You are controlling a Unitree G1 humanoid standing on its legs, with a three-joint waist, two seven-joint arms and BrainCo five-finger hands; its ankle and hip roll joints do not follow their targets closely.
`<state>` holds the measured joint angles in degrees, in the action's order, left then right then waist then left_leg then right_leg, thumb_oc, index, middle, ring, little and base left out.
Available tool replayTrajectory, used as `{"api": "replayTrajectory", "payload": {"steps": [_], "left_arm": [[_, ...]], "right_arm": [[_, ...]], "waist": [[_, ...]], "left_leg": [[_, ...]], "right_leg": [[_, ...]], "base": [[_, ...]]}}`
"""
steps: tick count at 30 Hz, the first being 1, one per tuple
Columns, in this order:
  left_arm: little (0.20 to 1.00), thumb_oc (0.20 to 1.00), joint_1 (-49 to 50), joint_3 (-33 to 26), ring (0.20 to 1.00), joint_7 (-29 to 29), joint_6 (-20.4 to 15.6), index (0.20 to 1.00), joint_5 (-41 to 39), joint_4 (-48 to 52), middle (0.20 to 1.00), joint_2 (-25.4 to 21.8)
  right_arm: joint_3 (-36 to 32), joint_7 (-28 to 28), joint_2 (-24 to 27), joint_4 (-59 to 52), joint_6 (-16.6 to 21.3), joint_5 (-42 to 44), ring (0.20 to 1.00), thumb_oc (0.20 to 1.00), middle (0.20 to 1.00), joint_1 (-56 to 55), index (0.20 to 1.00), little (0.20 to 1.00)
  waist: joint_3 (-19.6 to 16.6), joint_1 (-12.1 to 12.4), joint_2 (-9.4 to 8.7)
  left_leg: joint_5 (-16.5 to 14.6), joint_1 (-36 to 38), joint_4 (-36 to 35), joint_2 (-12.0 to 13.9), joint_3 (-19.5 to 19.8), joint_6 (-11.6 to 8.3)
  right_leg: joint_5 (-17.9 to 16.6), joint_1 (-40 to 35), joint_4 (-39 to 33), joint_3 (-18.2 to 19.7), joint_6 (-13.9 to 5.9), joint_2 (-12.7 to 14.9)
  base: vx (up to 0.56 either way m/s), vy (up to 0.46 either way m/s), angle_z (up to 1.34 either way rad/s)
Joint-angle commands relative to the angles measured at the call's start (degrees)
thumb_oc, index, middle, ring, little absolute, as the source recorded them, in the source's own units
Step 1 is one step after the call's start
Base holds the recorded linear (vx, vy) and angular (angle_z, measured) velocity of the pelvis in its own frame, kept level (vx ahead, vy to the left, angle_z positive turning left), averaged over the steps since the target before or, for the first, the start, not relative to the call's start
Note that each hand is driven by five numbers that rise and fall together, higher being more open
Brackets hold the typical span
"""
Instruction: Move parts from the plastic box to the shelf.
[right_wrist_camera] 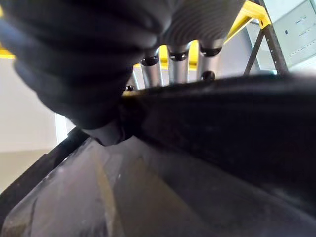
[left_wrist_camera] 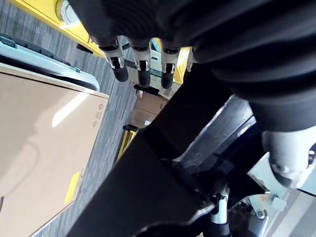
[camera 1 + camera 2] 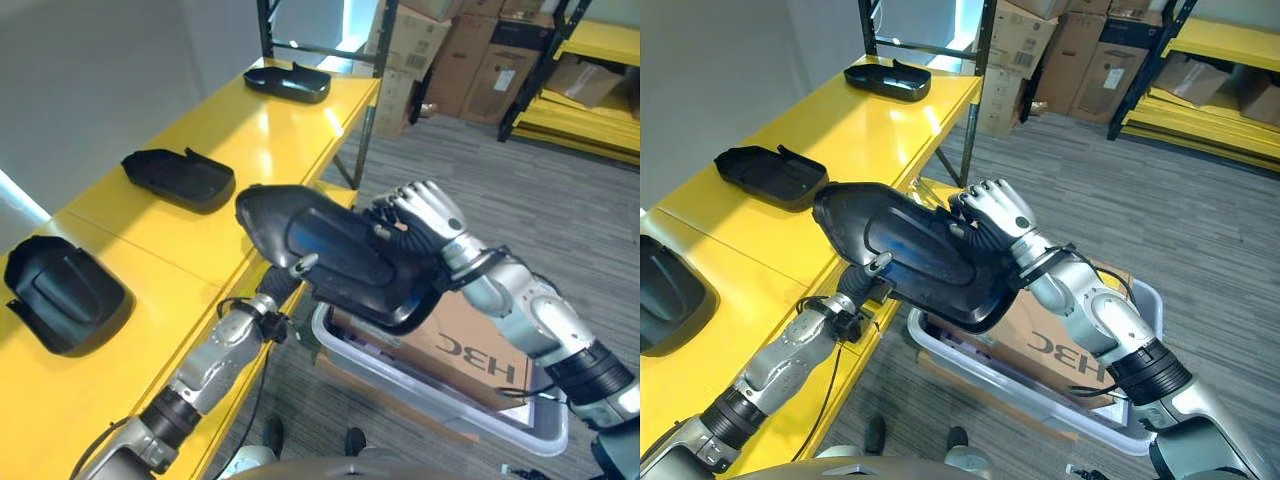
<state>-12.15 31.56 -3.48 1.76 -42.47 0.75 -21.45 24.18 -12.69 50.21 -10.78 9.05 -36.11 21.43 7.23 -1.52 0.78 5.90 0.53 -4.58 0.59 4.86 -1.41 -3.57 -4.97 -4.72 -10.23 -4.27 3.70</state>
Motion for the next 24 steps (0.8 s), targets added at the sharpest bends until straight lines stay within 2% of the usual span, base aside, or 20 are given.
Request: {"api": "replayTrajectory", "payload": {"steps": [1,2,6,10,20,21,24], "left_arm": [[0.711,0.711,-6.46,1.74,0.711,0.45,-3.29,0.711,0.04,-0.94,0.711,2.43],[0.2,0.2,-6.36,1.08,0.2,-0.06,-3.55,0.2,0.96,-0.84,0.2,2.31],[0.2,0.2,-5.33,-1.63,0.2,-2.09,-5.03,0.2,1.98,-0.29,0.2,3.06],[0.2,0.2,-3.58,-4.49,0.2,-4.17,-7.55,0.2,-1.19,-0.65,0.2,6.38],[0.2,0.2,-1.55,-9.63,0.2,-8.05,-13.79,0.2,3.01,-0.6,0.2,8.66],[0.2,0.2,-1.28,-10.23,0.2,-8.56,-14.37,0.2,3.79,-0.24,0.2,8.65],[0.2,0.2,-0.56,-11.11,0.2,-9.65,-15.13,0.2,7.83,0.2,0.2,7.87]], "right_arm": [[3.37,0.26,-1.51,-4.86,3.2,3.66,0.2,0.2,0.2,4.12,0.2,0.2],[4.09,0.53,-2.11,-5.96,3.5,3.3,0.2,0.2,0.2,4.27,0.2,0.2],[5.34,2.54,-4.09,-9.99,4.45,6.21,0.2,0.2,0.2,3.33,0.2,0.2],[5.95,2.51,-8.39,-10.28,4.58,10.19,0.2,0.2,0.2,0.57,0.2,0.2],[8.34,3.05,-16.14,-9.89,7.07,19.93,0.2,0.2,0.2,-7.63,0.2,0.2],[8.2,2.78,-16.76,-9.98,7.5,21.37,1.0,1.0,1.0,-8.83,1.0,1.0],[7.82,2.6,-16.58,-10.16,8.13,23.02,1.0,1.0,1.0,-10.29,1.0,1.0]], "waist": [[-3.67,0.56,-2.21],[-3.68,0.6,-2.2],[-3.52,0.76,-2.43],[-3.19,0.76,-2.82],[-2.94,0.42,-3.16],[-2.89,0.38,-3.18],[-2.96,0.35,-3.19]], "left_leg": [[-3.88,-0.01,0.44,3.99,0.4,-2.13],[-3.91,0.02,0.42,3.98,0.37,-2.16],[-3.92,0.06,0.47,3.94,0.44,-2.17],[-3.94,-0.02,0.55,3.87,0.46,-2.15],[-3.99,0.35,0.6,3.84,0.0,-2.12],[-3.98,0.35,0.61,3.85,-0.04,-2.11],[-4.03,0.49,0.62,3.86,-0.23,-2.11]], "right_leg": [[5.57,-0.73,1.4,1.56,-2.41,2.67],[5.61,-0.8,1.4,1.49,-2.42,2.69],[5.65,-0.9,1.37,1.5,-2.36,2.7],[5.77,-0.73,1.6,1.64,-2.28,2.75],[6.11,-0.82,1.95,2.25,-2.17,2.81],[6.15,-0.8,1.96,2.29,-2.17,2.81],[6.17,-0.87,2.01,2.26,-2.19,2.86]], "base": [[0.0,0.0,0.0],[0.0,0.0,0.0],[0.0,0.0,0.0],[0.0,0.0,0.0],[0.0,0.0,0.0],[0.0,0.0,0.0],[0.0,0.0,0.0]]}}
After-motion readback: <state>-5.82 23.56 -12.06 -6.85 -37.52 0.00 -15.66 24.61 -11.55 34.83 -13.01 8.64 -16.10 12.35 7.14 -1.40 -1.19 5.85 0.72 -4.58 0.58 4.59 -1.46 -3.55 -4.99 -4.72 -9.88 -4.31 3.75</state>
